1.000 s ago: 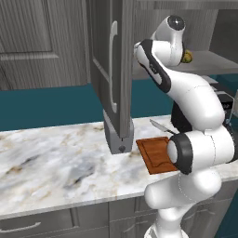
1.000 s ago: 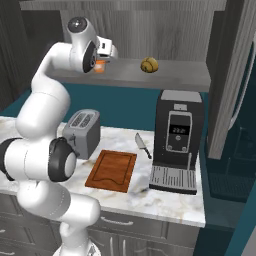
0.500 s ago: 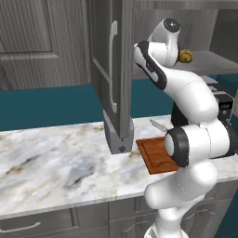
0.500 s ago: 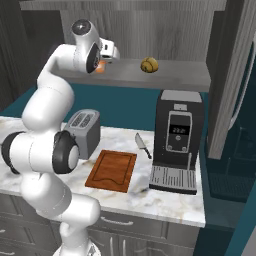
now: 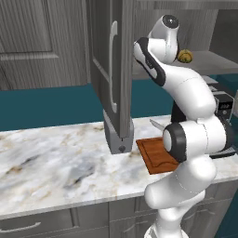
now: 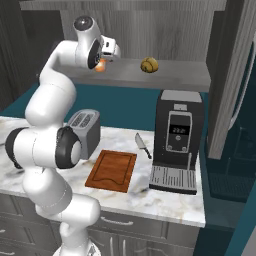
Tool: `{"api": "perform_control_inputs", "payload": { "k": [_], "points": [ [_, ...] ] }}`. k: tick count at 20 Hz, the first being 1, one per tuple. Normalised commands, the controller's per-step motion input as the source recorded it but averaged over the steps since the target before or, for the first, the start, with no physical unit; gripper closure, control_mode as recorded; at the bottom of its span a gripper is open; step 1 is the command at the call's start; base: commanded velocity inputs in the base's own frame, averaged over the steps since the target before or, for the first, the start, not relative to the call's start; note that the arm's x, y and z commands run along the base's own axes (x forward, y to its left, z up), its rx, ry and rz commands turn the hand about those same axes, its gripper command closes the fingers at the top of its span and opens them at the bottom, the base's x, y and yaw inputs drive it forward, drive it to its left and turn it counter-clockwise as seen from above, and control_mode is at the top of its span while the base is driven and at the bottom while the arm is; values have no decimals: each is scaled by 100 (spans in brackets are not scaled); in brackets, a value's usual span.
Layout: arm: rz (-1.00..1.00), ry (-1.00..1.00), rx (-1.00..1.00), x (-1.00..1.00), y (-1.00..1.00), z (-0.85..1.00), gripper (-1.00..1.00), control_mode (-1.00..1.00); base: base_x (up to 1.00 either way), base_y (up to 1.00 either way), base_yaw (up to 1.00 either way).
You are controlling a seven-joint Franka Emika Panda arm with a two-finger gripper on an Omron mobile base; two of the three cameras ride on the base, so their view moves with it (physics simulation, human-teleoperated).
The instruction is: Pick the bread, place it on the cutting board, pick the jam, place it on the counter, and close the cabinet.
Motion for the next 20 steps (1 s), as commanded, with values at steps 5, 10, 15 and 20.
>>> {"api": "perform_control_inputs", "payload": {
  "k": [5,10,15,20],
  "points": [
    [0,11,0,0,1,-10,100,-100,0,0,0],
    [0,4,0,0,0,0,100,-100,0,0,0],
    [0,0,0,0,0,-1,100,-100,0,0,0],
    [1,0,0,-1,0,0,100,-100,0,0,0]
  ]
}}
